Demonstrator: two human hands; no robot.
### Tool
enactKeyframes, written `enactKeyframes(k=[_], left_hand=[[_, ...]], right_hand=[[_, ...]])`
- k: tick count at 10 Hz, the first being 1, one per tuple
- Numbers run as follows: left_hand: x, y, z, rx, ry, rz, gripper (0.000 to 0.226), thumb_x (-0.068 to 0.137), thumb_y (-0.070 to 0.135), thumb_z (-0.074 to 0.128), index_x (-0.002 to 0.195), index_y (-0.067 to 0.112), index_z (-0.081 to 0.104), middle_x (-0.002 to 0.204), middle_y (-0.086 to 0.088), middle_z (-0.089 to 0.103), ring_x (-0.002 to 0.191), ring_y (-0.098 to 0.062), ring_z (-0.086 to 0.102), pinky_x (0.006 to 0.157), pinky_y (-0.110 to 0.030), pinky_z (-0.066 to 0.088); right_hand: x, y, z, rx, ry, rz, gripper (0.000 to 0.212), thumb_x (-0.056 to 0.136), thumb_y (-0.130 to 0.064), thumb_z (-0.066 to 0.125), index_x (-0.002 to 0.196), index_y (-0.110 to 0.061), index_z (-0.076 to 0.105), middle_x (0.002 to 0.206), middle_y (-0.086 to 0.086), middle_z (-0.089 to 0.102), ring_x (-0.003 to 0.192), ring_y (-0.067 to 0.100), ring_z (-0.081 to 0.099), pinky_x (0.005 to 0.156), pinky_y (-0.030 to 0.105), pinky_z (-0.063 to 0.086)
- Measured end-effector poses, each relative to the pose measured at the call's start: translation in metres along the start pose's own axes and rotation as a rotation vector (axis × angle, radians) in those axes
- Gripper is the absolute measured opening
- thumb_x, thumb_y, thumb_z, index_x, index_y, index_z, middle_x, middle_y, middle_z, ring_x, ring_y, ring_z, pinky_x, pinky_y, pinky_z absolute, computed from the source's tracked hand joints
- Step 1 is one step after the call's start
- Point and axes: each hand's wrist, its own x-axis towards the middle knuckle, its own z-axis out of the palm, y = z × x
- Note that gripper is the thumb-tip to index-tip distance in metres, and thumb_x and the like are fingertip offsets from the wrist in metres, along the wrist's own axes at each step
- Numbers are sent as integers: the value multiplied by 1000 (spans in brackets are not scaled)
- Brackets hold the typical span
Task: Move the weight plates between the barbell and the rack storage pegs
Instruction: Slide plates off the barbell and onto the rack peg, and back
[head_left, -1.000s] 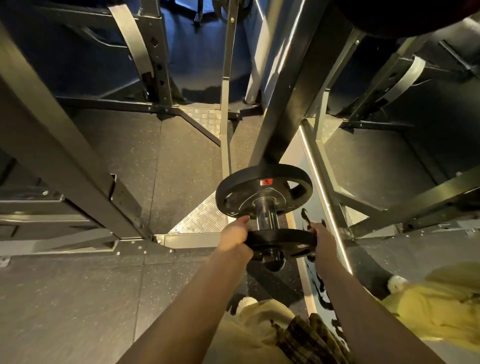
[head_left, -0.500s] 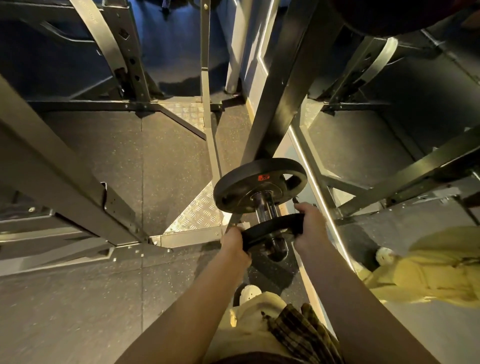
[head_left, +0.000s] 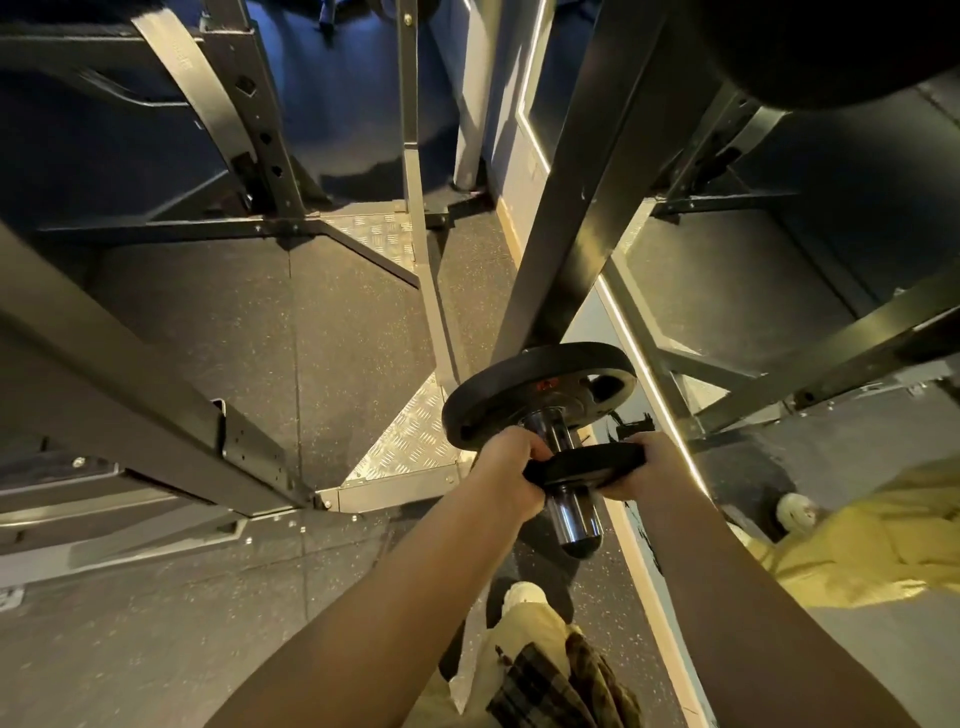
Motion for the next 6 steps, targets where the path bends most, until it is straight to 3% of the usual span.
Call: enactKeyframes(k=[1,2,3,4,5,6], left_hand=[[5,0,-12,-80,-27,-11,44,64,-12,48,103,9,49,118,-21,53,105,-39,56,95,-52,46],[11,10,-28,-227,-9,-90,14,77,8,52,91,9,53,108,-20,51,111,-42,49,97,-53,42],[21,10,-38,-230,2,-102,8,83,15,52,83,8,48,99,-17,48,114,-40,46,106,-48,36],[29,1,-39,-189,20,-102,10,87,15,54,89,8,47,92,-18,48,95,-36,51,99,-41,43],[36,-4,-37,-171,31,-74,38,82,16,61,116,9,47,101,-19,56,95,-32,58,85,-37,51],[35,-4,-35,-124,-28,-14,52,75,13,68,124,13,48,112,-19,59,98,-34,62,73,-37,55]], right_hand=[[-45,-17,28,317,272,77,20,73,-10,61,89,-14,50,100,13,55,91,25,57,87,42,50],[-60,-17,44,174,378,-99,17,90,-6,45,106,-8,50,92,8,51,68,14,48,59,28,42],[-69,-3,53,104,448,-241,45,90,-10,49,134,-17,43,114,10,51,74,11,46,53,25,32],[-75,-1,65,76,441,-292,51,90,-13,52,137,-26,38,126,11,48,77,12,48,53,25,34],[-79,-8,71,86,481,-297,49,89,-12,50,135,-26,40,125,11,48,77,13,49,52,25,36],[-76,-16,71,78,483,-254,43,90,-12,46,132,-21,44,119,10,49,74,13,48,57,28,38]])
